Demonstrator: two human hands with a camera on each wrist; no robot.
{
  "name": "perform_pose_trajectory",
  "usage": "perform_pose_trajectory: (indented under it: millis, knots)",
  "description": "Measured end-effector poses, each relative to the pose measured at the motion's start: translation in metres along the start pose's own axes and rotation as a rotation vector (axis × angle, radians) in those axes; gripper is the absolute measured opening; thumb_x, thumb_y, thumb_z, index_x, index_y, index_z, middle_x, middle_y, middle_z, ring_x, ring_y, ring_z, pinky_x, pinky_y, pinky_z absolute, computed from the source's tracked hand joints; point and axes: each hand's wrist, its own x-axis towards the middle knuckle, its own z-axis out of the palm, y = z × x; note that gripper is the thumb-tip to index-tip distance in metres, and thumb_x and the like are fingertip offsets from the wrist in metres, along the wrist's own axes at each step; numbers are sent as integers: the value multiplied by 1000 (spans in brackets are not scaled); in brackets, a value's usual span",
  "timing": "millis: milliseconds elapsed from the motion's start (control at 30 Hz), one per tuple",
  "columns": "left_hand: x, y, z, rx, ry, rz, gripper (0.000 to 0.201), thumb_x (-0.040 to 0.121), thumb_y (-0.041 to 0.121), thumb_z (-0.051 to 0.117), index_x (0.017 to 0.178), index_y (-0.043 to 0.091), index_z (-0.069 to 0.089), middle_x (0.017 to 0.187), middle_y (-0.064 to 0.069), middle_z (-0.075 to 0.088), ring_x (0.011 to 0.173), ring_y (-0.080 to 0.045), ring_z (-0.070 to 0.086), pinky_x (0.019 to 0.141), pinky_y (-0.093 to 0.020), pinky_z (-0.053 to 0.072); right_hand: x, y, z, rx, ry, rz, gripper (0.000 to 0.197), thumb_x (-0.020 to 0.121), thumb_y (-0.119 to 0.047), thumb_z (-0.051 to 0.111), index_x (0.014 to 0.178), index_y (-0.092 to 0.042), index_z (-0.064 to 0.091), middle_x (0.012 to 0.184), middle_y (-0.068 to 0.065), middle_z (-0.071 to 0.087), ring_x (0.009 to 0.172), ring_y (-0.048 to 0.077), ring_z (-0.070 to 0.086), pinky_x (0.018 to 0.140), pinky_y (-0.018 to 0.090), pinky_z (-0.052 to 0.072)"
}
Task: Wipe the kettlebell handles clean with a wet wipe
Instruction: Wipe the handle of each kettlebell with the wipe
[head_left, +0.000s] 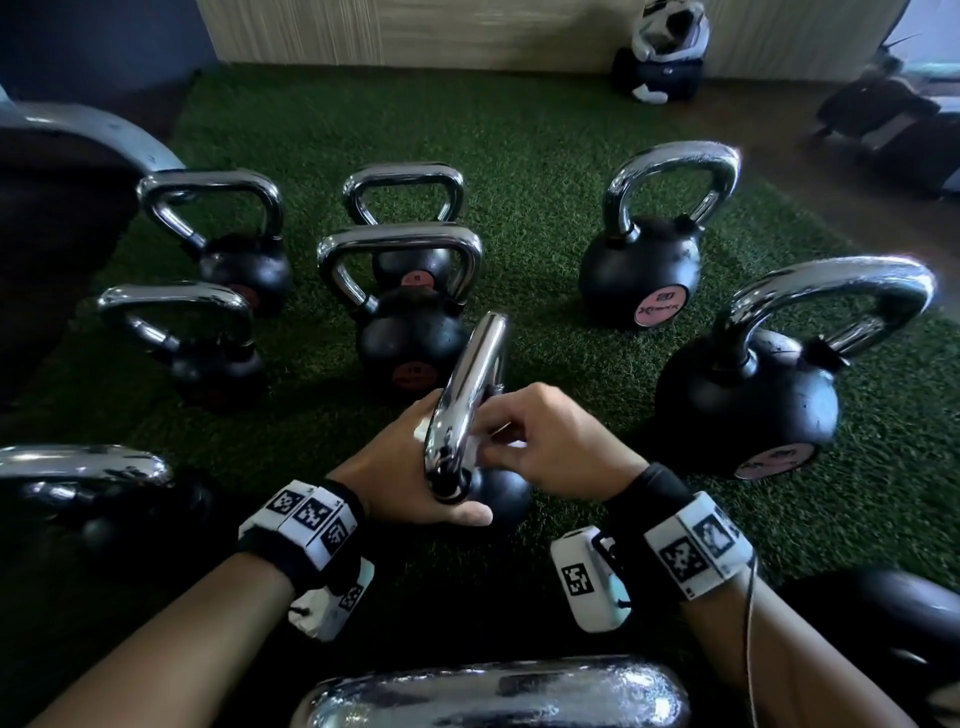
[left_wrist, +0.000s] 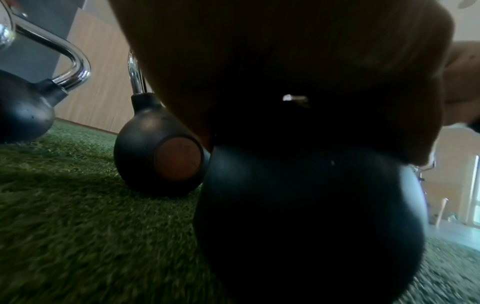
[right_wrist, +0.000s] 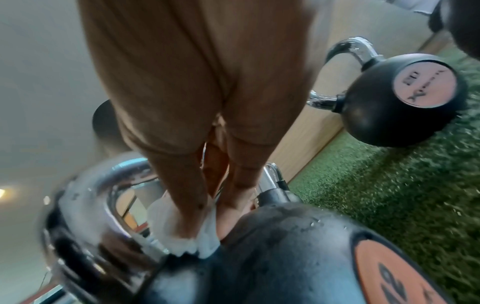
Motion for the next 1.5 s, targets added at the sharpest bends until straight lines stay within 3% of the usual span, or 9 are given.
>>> perform_pose_trajectory:
  millis: [167, 300, 467, 633, 833, 967, 1167, 1300, 1500]
  knots:
    - [-12, -1, 6, -128, 27, -75, 110, 57, 40, 100, 148, 23, 41, 144, 7, 50, 135, -10, 53, 110, -39, 49, -3, -4, 8, -12, -103, -40, 17, 84, 0, 77, 97, -12, 78, 95, -9, 78, 90, 6, 74, 86, 33, 60]
    - [-16, 3, 7, -144, 35, -168, 112, 57, 27, 102, 142, 43, 29, 141, 32, 34, 127, 23, 40, 102, -7, 41, -6, -3, 6, 195, -149, -49, 19, 90, 1, 72, 107, -6, 79, 108, 5, 79, 103, 25, 75, 94, 50, 58]
    - [-13, 1, 7, -132, 11, -169, 117, 52, 47, 99, 149, 43, 34, 151, 14, 40, 138, 1, 46, 111, -34, 48, 3, -1, 4, 153, -185, -51, 16, 89, -4, 75, 104, -10, 80, 104, 4, 80, 99, 27, 76, 90, 53, 58]
    - [-14, 6, 6, 10, 4, -201, 108, 51, 54, 97, 141, 41, 38, 145, 22, 32, 129, 23, 30, 116, -23, 37, -3, 1, 4, 497, -210, 27, 11, 83, 8, 77, 92, 0, 76, 95, 16, 78, 85, 20, 73, 89, 41, 61]
    - [-12, 39, -4, 1, 17, -73, 87, 54, 44, 94, 124, 54, 43, 134, 20, 40, 136, 4, 39, 112, -16, 35, 0, 1, 10, 960, -94, 170, 15, 77, 0, 75, 89, 5, 68, 81, 12, 77, 70, 17, 75, 72, 28, 63]
    - [-15, 42, -4, -22, 24, -59, 100, 54, 49, 90, 139, 47, 37, 152, 2, 36, 145, -20, 36, 121, -41, 33, 1, 5, 15, 1119, -47, 211, 11, 81, 6, 73, 84, -4, 70, 85, 14, 76, 74, 21, 76, 74, 33, 65]
    - [-13, 23, 0, 61, -33, -106, 110, 52, 67, 85, 149, 41, 40, 158, 10, 29, 149, -10, 26, 125, -39, 28, 1, 3, 8, 1134, 66, 223, 15, 73, 12, 71, 77, -2, 70, 80, 19, 76, 69, 24, 76, 65, 31, 64]
    - [-15, 24, 2, -54, 72, -88, 113, 50, 56, 92, 140, 69, 24, 156, 6, 38, 148, -14, 35, 122, -45, 34, 9, 4, 7, 1114, 205, 192, 16, 68, 11, 73, 71, -5, 69, 78, 17, 76, 67, 22, 76, 64, 28, 64]
    - [-15, 18, 2, -46, 63, -97, 118, 51, 57, 94, 145, 63, 22, 159, 11, 32, 151, -10, 29, 124, -47, 31, 8, 0, 8, 912, 281, 89, 32, 52, 6, 92, 68, -8, 69, 91, 24, 76, 76, 30, 76, 73, 39, 65]
